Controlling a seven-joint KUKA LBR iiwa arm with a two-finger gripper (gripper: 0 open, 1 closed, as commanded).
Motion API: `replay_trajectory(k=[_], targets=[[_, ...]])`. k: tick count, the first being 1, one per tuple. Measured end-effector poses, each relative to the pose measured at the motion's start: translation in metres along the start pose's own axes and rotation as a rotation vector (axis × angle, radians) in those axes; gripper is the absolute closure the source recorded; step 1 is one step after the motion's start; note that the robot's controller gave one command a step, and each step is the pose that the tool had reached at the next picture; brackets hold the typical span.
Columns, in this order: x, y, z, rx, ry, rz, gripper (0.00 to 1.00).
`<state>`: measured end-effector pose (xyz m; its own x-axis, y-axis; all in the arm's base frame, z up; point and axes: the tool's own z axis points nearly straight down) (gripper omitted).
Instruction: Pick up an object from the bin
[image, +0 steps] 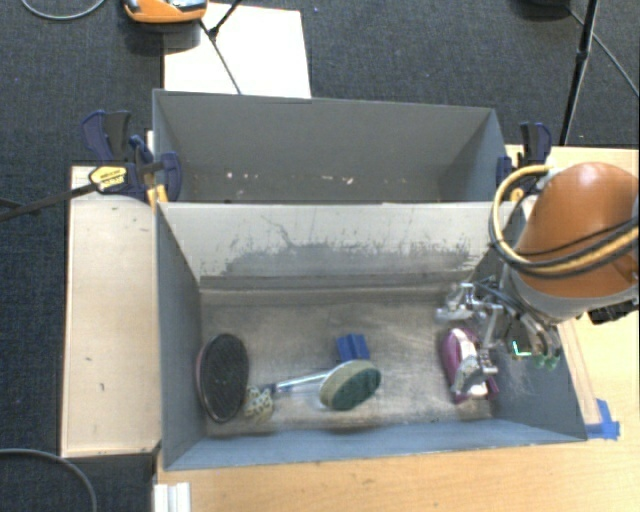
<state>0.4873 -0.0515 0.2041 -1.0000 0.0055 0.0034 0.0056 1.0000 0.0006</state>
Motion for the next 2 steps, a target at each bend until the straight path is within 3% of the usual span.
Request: replay_trajectory(k=[1, 2], targets=[[-0.0345, -0.0602, 0.1167, -0.002, -0.001, 0.131, 0.0], [-0.0362, -0.0565, 0.1132, -0.005, -0.006, 0.127, 1.0]])
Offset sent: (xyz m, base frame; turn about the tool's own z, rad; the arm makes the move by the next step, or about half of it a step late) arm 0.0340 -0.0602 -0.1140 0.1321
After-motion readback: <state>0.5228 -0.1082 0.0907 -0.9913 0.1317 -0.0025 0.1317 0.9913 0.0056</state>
